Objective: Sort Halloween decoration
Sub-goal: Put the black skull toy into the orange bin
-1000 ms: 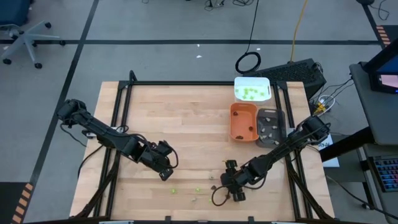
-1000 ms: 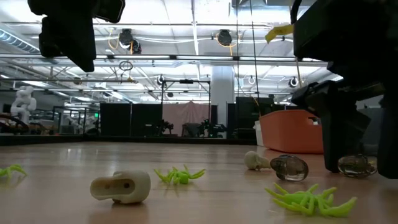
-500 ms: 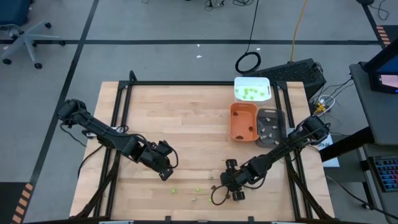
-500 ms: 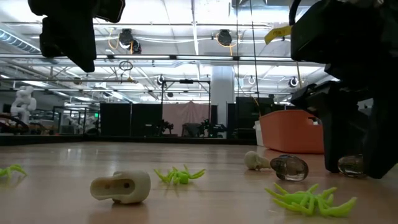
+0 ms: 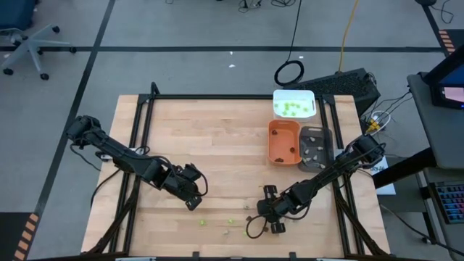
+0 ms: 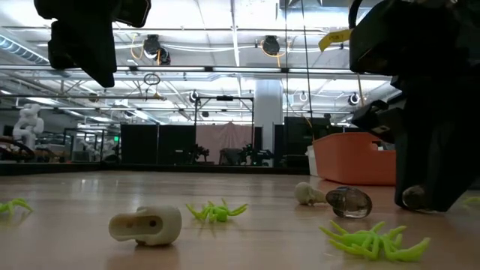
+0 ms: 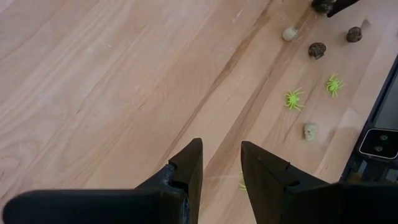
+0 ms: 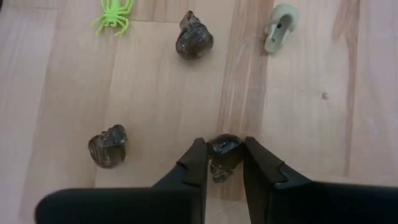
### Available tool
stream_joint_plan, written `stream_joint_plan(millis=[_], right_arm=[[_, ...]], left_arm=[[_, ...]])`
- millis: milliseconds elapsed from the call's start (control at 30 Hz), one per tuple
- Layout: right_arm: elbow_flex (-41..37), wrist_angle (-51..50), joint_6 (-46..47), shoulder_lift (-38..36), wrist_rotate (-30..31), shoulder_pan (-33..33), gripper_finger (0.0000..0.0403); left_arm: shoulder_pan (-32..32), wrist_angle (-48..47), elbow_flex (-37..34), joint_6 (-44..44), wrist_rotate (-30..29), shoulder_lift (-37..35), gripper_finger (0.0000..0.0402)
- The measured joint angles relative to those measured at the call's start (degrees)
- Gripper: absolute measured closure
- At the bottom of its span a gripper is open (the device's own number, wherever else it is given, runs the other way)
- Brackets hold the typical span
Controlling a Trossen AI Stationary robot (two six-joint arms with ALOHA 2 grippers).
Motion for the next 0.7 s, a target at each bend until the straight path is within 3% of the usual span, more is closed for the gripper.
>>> stream_joint_plan(millis=[267, 700], right_arm=[[-0.2, 1.5, 2.6, -7.9, -0.6, -0.3, 0.036], [-0.1, 6.8, 3.9, -28.3, 1.6, -5.6, 0.0361]], left_arm=[[0.0, 0.0, 0.0, 0.0, 0.0, 0.0, 0.0292], [0.0, 0.3, 0.0, -1.1, 0.1, 0.0, 0.0292]])
